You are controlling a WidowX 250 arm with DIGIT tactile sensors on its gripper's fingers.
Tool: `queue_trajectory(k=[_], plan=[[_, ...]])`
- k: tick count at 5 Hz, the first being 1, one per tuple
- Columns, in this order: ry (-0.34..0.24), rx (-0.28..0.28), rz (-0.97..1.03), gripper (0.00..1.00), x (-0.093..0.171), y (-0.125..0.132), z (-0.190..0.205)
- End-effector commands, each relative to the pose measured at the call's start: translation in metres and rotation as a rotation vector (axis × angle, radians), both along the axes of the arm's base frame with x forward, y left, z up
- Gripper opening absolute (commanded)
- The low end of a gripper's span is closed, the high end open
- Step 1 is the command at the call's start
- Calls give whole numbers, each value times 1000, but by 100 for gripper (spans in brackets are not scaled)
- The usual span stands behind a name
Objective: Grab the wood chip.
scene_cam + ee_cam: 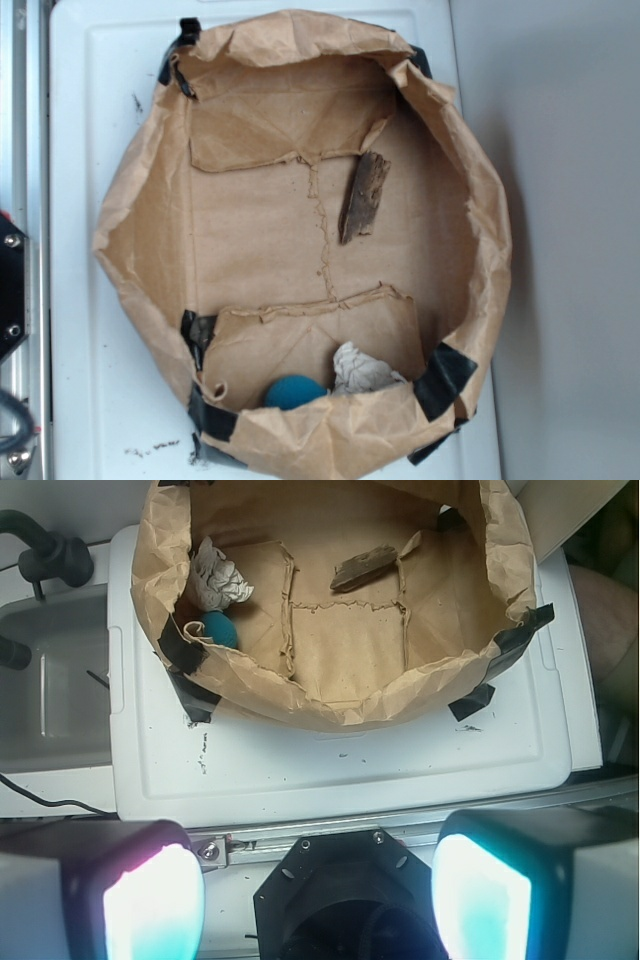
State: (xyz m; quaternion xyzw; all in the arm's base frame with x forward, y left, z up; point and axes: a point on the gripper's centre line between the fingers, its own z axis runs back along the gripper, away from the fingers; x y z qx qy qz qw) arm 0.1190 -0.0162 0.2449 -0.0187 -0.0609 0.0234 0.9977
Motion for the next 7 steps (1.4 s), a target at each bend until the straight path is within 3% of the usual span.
queue_trajectory(k=[1,3,4,7], plan=[[0,0,0,100,0,0,0],[-18,-34,178,100,93,38,-8],[-51,-24,276,100,123,57,-16],[-51,-24,276,100,123,57,-16]])
